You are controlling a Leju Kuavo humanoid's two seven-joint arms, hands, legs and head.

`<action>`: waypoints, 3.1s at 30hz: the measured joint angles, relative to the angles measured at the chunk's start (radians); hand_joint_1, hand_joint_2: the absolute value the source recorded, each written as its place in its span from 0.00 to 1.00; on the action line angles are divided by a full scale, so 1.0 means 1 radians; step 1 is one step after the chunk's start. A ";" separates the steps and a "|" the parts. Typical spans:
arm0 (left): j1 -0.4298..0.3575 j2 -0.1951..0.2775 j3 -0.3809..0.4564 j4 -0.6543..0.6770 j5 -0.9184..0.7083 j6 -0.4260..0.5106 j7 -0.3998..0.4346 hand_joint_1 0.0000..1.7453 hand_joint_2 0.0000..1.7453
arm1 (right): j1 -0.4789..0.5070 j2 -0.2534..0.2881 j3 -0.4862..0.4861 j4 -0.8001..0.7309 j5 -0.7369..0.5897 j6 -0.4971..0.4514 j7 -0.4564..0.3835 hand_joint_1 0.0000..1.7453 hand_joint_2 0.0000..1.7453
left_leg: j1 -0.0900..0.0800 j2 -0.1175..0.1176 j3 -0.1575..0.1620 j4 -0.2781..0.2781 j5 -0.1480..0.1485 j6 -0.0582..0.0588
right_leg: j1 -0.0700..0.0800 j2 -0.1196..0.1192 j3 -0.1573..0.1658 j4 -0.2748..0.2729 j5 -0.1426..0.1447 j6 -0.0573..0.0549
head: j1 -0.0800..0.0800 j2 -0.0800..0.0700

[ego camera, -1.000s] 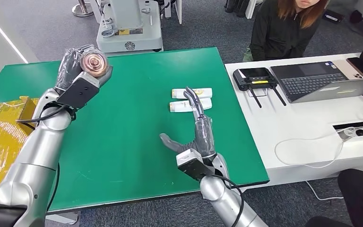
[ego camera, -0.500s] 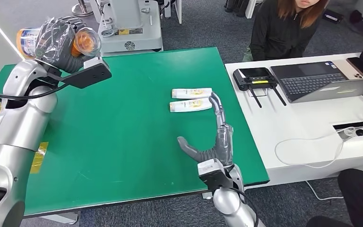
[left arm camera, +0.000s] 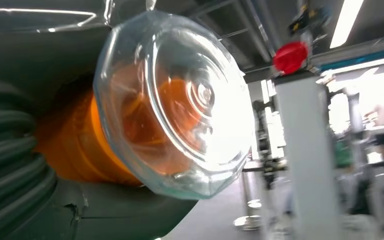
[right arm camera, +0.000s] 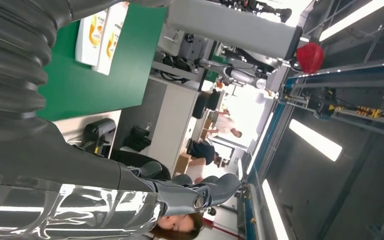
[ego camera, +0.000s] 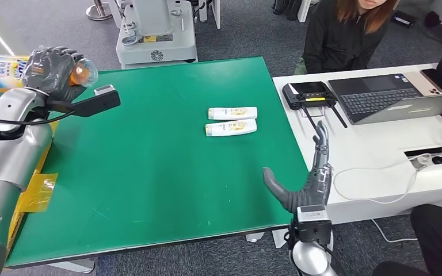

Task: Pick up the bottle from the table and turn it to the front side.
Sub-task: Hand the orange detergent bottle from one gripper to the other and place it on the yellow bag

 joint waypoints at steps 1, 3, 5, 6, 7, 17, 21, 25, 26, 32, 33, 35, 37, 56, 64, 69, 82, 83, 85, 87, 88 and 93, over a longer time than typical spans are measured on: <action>0.004 0.015 0.000 0.008 -0.005 0.004 0.005 1.00 1.00 | 0.010 -0.003 -0.009 -0.005 -0.009 -0.001 -0.007 0.00 1.00 | 0.000 0.000 0.000 0.000 0.000 0.000 | 0.000 0.000 0.000 0.000 0.000 0.000 | 0.000 0.000; 0.012 0.043 0.000 0.023 -0.016 0.012 0.016 1.00 1.00 | 0.027 -0.008 -0.024 -0.014 -0.022 -0.007 -0.016 0.00 1.00 | 0.000 0.000 0.000 0.000 0.000 0.000 | 0.000 0.000 0.000 0.000 0.000 -0.001 | 0.000 0.000; 0.020 0.072 0.000 0.037 -0.027 0.021 0.030 1.00 1.00 | 0.043 -0.012 -0.037 -0.022 -0.041 -0.019 -0.025 0.00 1.00 | 0.001 -0.001 0.000 0.000 0.000 0.000 | 0.001 0.000 0.000 0.000 -0.001 -0.001 | 0.000 0.000; 0.023 0.086 0.000 0.044 -0.032 0.025 0.039 1.00 1.00 | 0.051 -0.013 -0.043 -0.025 -0.051 -0.025 -0.028 0.00 1.00 | 0.001 -0.001 -0.001 0.000 0.000 0.000 | 0.001 0.000 0.000 0.000 -0.001 -0.001 | 0.000 0.000; 0.027 0.101 0.000 0.052 -0.036 0.030 0.046 1.00 1.00 | 0.059 -0.015 -0.049 -0.027 -0.063 -0.030 -0.033 0.00 1.00 | 0.001 0.000 -0.001 0.000 0.000 0.000 | 0.001 0.000 0.000 0.000 -0.001 -0.001 | 0.000 0.000; 0.039 0.236 0.021 0.140 -0.040 0.039 0.072 1.00 1.00 | 0.095 -0.026 -0.080 -0.013 -0.141 -0.068 -0.092 0.00 1.00 | 0.001 -0.001 -0.001 -0.001 0.000 0.000 | 0.001 0.000 -0.001 0.000 -0.001 -0.001 | 0.000 0.000; 0.052 0.264 0.029 0.168 -0.036 0.031 0.086 1.00 1.00 | 0.110 -0.027 -0.088 -0.021 -0.143 -0.082 -0.093 0.00 1.00 | 0.001 0.000 -0.002 -0.001 0.000 0.000 | 0.001 0.000 -0.001 0.000 -0.001 -0.001 | 0.000 0.000; 0.086 0.286 0.046 0.185 -0.027 0.032 0.084 1.00 1.00 | 0.124 -0.027 -0.095 -0.039 -0.137 -0.086 -0.086 0.00 1.00 | 0.001 0.000 -0.002 -0.001 0.000 0.000 | 0.001 0.000 -0.001 0.000 -0.001 -0.002 | 0.000 0.000; 0.097 0.289 0.050 0.187 -0.026 0.031 0.080 1.00 1.00 | 0.128 -0.027 -0.096 -0.044 -0.132 -0.085 -0.083 0.00 1.00 | 0.001 -0.001 -0.002 -0.001 0.000 0.000 | 0.001 0.000 -0.001 0.000 -0.001 -0.002 | 0.001 0.000; 0.177 0.296 0.069 0.189 -0.023 0.006 0.041 1.00 1.00 | 0.148 -0.026 -0.109 -0.077 -0.106 -0.083 -0.062 0.00 1.00 | 0.001 0.000 -0.002 -0.001 0.000 0.000 | 0.001 0.000 -0.001 0.000 -0.001 -0.002 | 0.001 0.000; 0.189 0.295 0.071 0.189 -0.023 0.006 0.038 1.00 1.00 | 0.151 -0.026 -0.112 -0.081 -0.106 -0.083 -0.060 0.00 1.00 | 0.001 0.000 -0.002 -0.001 0.000 0.000 | 0.001 0.000 -0.001 0.000 -0.001 -0.002 | 0.001 0.000; 0.215 0.291 0.075 0.189 -0.020 0.009 0.034 1.00 1.00 | 0.161 -0.024 -0.119 -0.090 -0.103 -0.082 -0.059 0.00 1.00 | 0.001 0.000 -0.002 -0.001 0.000 0.000 | 0.001 0.000 -0.001 0.000 -0.001 -0.002 | 0.001 0.000; 0.242 0.285 0.080 0.189 -0.019 0.013 0.031 1.00 1.00 | 0.171 -0.022 -0.125 -0.103 -0.095 -0.082 -0.055 0.00 1.00 | 0.001 0.000 -0.002 -0.001 0.000 0.000 | 0.001 0.000 -0.002 0.000 -0.001 -0.002 | 0.001 0.000; 0.422 0.273 0.152 0.171 0.025 0.012 -0.042 1.00 1.00 | 0.235 -0.007 -0.135 -0.200 -0.023 -0.059 -0.004 0.00 1.00 | 0.001 0.000 -0.002 -0.001 0.000 -0.001 | 0.001 0.000 -0.002 0.000 -0.001 -0.002 | 0.001 0.000; 0.427 0.221 0.154 0.173 0.006 0.017 -0.048 1.00 1.00 | 0.229 -0.006 -0.134 -0.214 0.008 -0.049 0.031 0.00 1.00 | 0.000 -0.002 -0.001 -0.001 0.000 -0.001 | 0.000 -0.002 -0.001 0.000 -0.001 -0.002 | 0.001 0.000; 0.427 0.176 0.154 0.174 -0.008 0.040 -0.063 1.00 1.00 | 0.213 -0.006 -0.133 -0.213 0.021 -0.032 0.047 0.00 1.00 | 0.000 -0.004 -0.001 -0.001 0.000 -0.002 | 0.000 -0.004 0.000 0.000 -0.001 -0.002 | 0.001 0.000; 0.439 0.124 0.154 0.176 -0.006 0.061 -0.075 0.22 1.00 | 0.164 -0.010 -0.125 -0.158 0.016 -0.014 0.047 0.00 1.00 | 0.000 -0.005 0.000 -0.001 0.001 -0.003 | 0.000 -0.004 0.000 0.001 -0.001 -0.003 | 0.000 0.000; 0.439 0.122 0.154 0.177 -0.006 0.056 -0.073 0.00 1.00 | 0.162 -0.011 -0.125 -0.154 0.014 -0.016 0.047 0.00 1.00 | 0.000 -0.005 0.000 -0.001 0.001 -0.003 | 0.000 -0.004 0.000 0.001 -0.001 -0.003 | 0.000 0.000; 0.440 0.116 0.154 0.183 -0.003 0.050 -0.070 0.00 1.00 | 0.158 -0.014 -0.124 -0.146 0.009 -0.019 0.046 0.00 1.00 | 0.000 -0.005 0.000 -0.001 0.001 -0.003 | 0.000 -0.004 0.000 0.001 -0.001 -0.003 | 0.001 0.000; 0.438 0.109 0.155 0.189 0.000 0.048 -0.065 0.00 1.00 | 0.153 -0.018 -0.124 -0.137 0.003 -0.021 0.046 0.00 1.00 | 0.000 -0.005 0.000 -0.001 0.001 -0.003 | 0.000 -0.004 0.000 0.001 -0.001 -0.003 | 0.001 0.000; 0.437 0.108 0.155 0.191 0.001 0.050 -0.063 0.00 1.00 | 0.151 -0.019 -0.124 -0.133 0.000 -0.020 0.045 0.00 1.00 | 0.000 -0.005 0.000 -0.001 0.001 -0.003 | 0.000 -0.004 0.001 0.001 -0.001 -0.003 | 0.001 0.000; 0.432 0.102 0.155 0.196 0.001 0.074 -0.061 0.00 1.00 | 0.146 -0.030 -0.119 -0.108 -0.007 -0.021 0.039 0.00 1.00 | 0.000 -0.005 0.001 -0.001 0.001 -0.003 | 0.000 -0.004 0.001 0.001 -0.001 -0.003 | 0.000 0.000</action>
